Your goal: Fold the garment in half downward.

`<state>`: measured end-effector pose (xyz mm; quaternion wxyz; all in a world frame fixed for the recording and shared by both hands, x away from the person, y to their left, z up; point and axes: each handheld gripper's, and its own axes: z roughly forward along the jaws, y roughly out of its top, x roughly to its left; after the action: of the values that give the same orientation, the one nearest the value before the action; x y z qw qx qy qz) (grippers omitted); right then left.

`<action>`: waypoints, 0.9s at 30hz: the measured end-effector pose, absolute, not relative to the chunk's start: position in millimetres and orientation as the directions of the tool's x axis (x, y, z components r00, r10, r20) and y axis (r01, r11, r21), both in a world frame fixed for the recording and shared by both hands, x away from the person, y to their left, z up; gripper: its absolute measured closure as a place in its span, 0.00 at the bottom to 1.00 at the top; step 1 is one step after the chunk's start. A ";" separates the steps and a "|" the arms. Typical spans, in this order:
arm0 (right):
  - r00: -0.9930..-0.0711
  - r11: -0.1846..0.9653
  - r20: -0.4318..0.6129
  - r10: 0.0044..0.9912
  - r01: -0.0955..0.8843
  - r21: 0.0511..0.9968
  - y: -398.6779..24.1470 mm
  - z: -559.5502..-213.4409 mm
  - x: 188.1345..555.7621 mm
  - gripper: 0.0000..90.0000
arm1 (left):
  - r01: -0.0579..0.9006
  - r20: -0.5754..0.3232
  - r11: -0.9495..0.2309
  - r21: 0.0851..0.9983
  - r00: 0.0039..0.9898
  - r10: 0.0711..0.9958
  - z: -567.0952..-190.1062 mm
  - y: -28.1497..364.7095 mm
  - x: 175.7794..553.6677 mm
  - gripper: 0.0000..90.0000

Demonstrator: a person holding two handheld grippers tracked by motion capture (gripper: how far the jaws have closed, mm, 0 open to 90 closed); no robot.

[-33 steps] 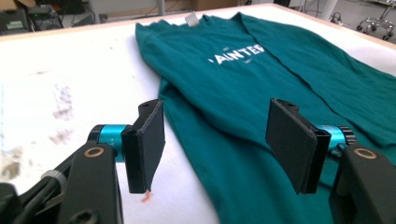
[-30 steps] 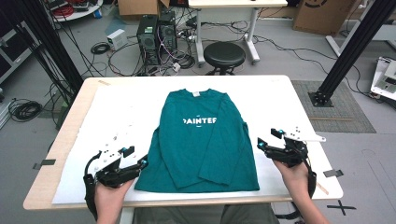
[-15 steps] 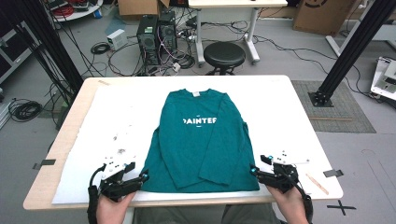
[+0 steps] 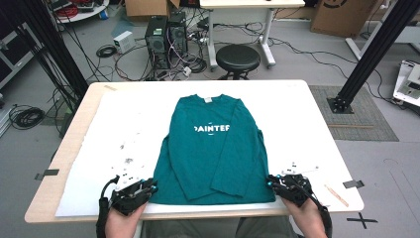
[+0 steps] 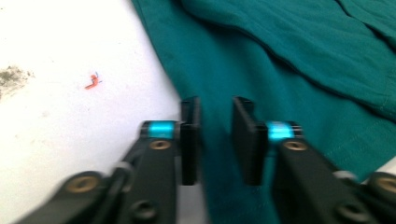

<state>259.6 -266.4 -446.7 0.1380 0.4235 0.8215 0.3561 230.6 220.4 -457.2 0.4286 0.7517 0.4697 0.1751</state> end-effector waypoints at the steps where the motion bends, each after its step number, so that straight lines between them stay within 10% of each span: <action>1: -0.606 0.393 0.070 0.792 0.594 0.702 -266.8 -446.3 259.5 0.95 | 0.563 -0.163 -0.183 0.806 0.508 0.846 -457.7 221.6 230.4 0.95; 11: -0.618 0.394 0.079 0.782 0.587 0.707 -276.7 -441.9 248.8 0.96 | 0.569 -0.174 -0.192 0.800 0.526 0.833 -456.3 224.4 214.2 0.97; 17: -0.608 0.378 0.044 0.793 0.547 0.747 -277.9 -431.7 256.7 0.81 | 0.544 -0.151 -0.162 0.823 0.484 0.862 -438.0 233.0 231.4 0.58; 27: -0.536 0.296 0.032 0.844 0.513 0.806 -285.2 -404.8 305.1 0.71 | 0.475 -0.090 -0.193 0.859 0.511 0.855 -401.3 239.0 286.1 0.57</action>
<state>305.1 -285.2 -404.8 0.2052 0.4357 0.7783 0.4029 286.1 239.0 -401.3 0.4509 0.7431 0.4474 0.2108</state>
